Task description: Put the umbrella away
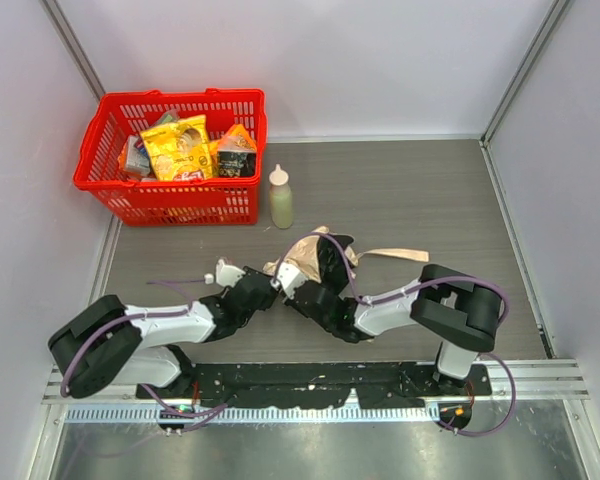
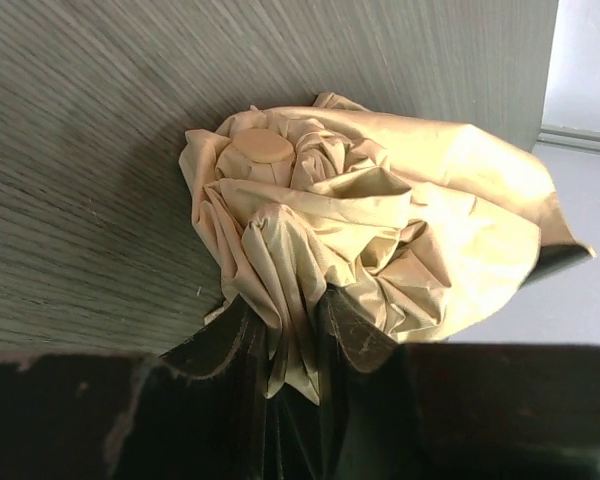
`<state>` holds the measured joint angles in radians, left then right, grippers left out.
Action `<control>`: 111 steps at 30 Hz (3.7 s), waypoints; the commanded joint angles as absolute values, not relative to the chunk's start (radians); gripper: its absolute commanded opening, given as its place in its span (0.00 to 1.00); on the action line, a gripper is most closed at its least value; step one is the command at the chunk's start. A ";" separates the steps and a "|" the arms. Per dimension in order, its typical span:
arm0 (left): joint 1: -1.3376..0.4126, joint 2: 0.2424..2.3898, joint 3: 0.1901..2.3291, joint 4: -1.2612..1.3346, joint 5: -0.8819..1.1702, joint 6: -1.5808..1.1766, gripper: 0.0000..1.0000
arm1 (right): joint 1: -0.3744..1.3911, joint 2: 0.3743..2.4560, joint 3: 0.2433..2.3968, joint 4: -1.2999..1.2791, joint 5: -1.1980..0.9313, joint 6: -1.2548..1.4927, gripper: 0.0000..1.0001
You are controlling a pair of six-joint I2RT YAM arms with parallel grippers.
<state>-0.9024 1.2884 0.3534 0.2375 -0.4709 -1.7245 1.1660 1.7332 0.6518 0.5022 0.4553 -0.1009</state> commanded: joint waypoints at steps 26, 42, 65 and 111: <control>-0.879 1.325 0.459 0.003 -0.545 -1.729 1.00 | 0.736 1.907 0.552 0.774 -0.727 0.455 0.01; -0.856 1.506 0.364 0.267 -0.543 -1.657 0.29 | 0.687 1.979 0.609 0.796 -0.902 0.549 0.01; -0.857 1.430 0.472 -0.090 -0.356 -1.712 0.00 | 1.069 1.298 0.694 0.173 0.230 -0.064 0.81; -0.857 1.359 0.480 -0.232 -0.285 -1.807 0.00 | 1.224 1.847 0.568 0.810 0.606 -0.338 0.26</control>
